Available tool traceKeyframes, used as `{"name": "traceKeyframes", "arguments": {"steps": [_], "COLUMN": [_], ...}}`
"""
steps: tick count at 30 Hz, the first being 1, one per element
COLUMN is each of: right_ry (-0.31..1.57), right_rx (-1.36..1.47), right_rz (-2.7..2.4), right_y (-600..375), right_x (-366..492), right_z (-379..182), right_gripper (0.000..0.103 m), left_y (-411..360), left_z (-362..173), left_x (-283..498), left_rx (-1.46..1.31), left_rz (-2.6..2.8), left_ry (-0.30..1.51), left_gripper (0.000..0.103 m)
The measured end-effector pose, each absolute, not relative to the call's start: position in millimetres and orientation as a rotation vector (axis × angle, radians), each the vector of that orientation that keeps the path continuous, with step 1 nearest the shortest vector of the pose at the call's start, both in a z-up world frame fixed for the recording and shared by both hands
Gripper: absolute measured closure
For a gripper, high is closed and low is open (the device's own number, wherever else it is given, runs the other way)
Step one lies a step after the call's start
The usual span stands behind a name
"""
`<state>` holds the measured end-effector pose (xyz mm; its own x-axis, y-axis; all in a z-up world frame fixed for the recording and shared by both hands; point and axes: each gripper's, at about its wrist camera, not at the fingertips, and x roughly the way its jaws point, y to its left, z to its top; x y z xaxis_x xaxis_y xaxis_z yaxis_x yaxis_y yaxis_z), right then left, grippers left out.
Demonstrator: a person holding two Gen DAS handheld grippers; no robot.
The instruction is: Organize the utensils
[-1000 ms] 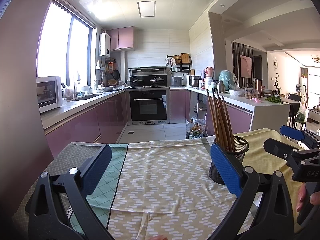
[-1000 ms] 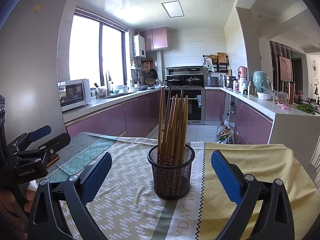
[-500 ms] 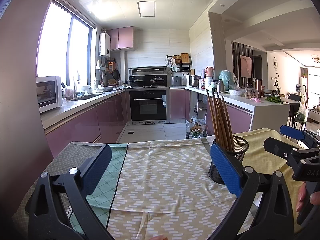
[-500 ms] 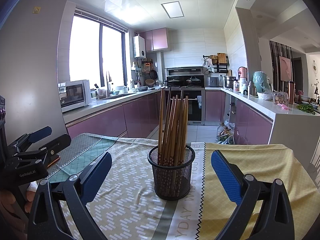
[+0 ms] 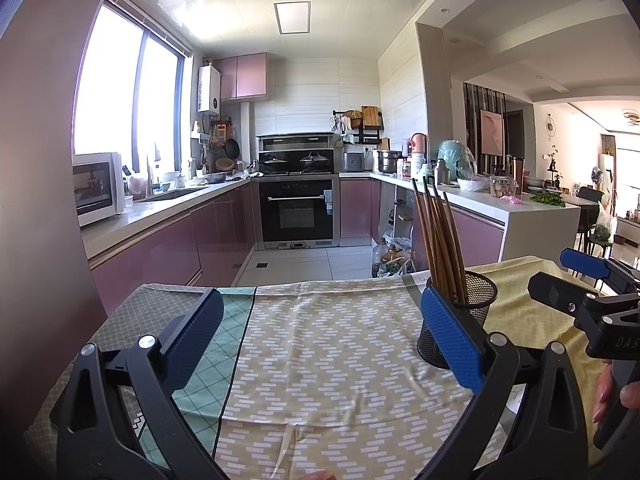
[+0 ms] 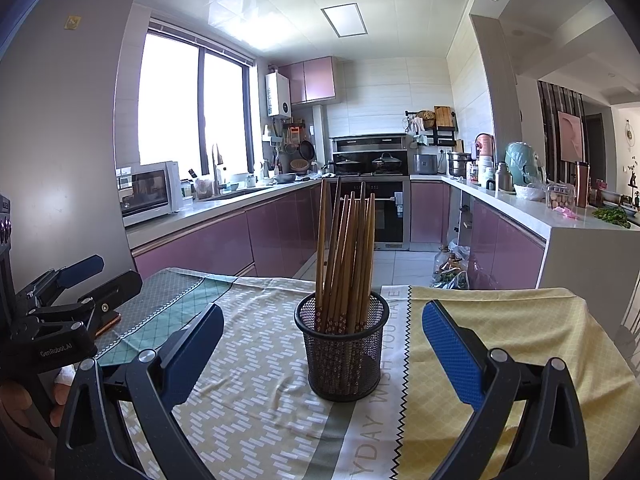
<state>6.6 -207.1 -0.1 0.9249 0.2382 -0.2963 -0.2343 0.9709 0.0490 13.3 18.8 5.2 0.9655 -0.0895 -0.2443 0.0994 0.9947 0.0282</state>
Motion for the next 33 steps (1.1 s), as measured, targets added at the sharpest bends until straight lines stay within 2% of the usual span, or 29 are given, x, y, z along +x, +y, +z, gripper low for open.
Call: {"name": "traceKeyframes", "arguments": {"steps": [33], "right_ry": [0.303], "right_rx": [0.018], "right_rz": [0.245], "right_y": [-206.9], "right_x": [5.8], "right_z": [1.3], "right_gripper": [0.007], "left_y": [17.2], "left_z": [5.1], "left_x": [13.1], "left_rx": [0.04], "left_rz": [-0.098], "left_ry": [0.246], "left_gripper": [0.006]}}
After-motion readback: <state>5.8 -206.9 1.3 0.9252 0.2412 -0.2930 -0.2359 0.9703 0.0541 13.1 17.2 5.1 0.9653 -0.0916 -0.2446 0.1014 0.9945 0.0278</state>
